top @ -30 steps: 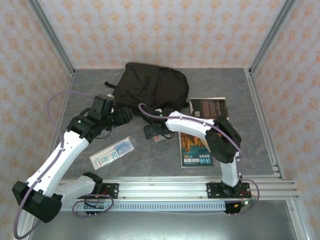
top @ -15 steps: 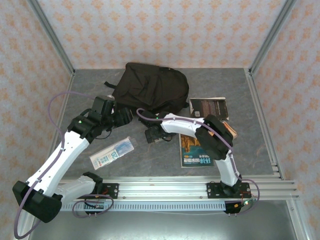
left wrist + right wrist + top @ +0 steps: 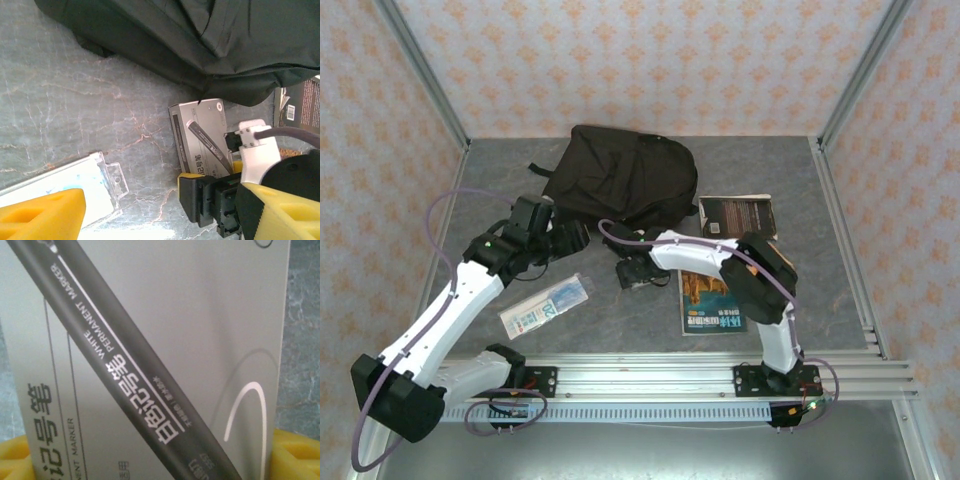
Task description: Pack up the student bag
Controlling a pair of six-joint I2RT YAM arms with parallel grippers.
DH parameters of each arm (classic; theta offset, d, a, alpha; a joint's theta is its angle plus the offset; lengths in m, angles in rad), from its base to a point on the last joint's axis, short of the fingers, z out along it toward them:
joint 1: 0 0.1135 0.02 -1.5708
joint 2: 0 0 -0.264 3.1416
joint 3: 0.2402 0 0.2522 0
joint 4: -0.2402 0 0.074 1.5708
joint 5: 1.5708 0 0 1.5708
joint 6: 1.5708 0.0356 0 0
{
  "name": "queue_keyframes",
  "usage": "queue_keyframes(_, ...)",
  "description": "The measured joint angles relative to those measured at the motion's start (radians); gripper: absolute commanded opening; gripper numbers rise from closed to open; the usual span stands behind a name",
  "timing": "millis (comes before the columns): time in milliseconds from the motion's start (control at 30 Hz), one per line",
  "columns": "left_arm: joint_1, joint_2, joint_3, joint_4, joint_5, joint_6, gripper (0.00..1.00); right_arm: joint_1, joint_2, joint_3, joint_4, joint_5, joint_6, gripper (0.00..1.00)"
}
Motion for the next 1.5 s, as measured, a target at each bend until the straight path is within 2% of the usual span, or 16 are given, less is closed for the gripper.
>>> queue_keyframes(200, 0.000, 0.064, -0.061, 0.064, 0.072, -0.074, 0.85, 0.003, -0.120, -0.078, 0.009, -0.059, -0.001, 0.75)
queue_keyframes(467, 0.000, 0.233, -0.071, 0.230, 0.225, -0.186, 0.86, 0.024, -0.302, -0.163, 0.056, -0.123, -0.004, 0.75)
queue_keyframes(667, 0.000, 0.299, -0.070, 0.346, 0.298, -0.241, 0.86, 0.024, -0.345, -0.182, 0.090, -0.159, -0.003, 0.76)
queue_keyframes(967, -0.003, 0.324, -0.070, 0.468, 0.344, -0.297, 0.82, 0.024, -0.377, -0.183, 0.126, -0.229, 0.001, 0.76)
queue_keyframes(1100, -0.010, 0.326, -0.070, 0.505, 0.358, -0.317, 0.76, 0.024, -0.377, -0.182, 0.143, -0.255, 0.012, 0.77)
queue_keyframes(1367, -0.014, 0.317, -0.081, 0.531, 0.356, -0.341, 0.51, 0.024, -0.377, -0.167, 0.146, -0.257, 0.040, 0.77)
queue_keyframes(1500, -0.013, 0.314, -0.094, 0.553, 0.356, -0.345, 0.43, 0.024, -0.377, -0.159, 0.135, -0.255, 0.054, 0.85)
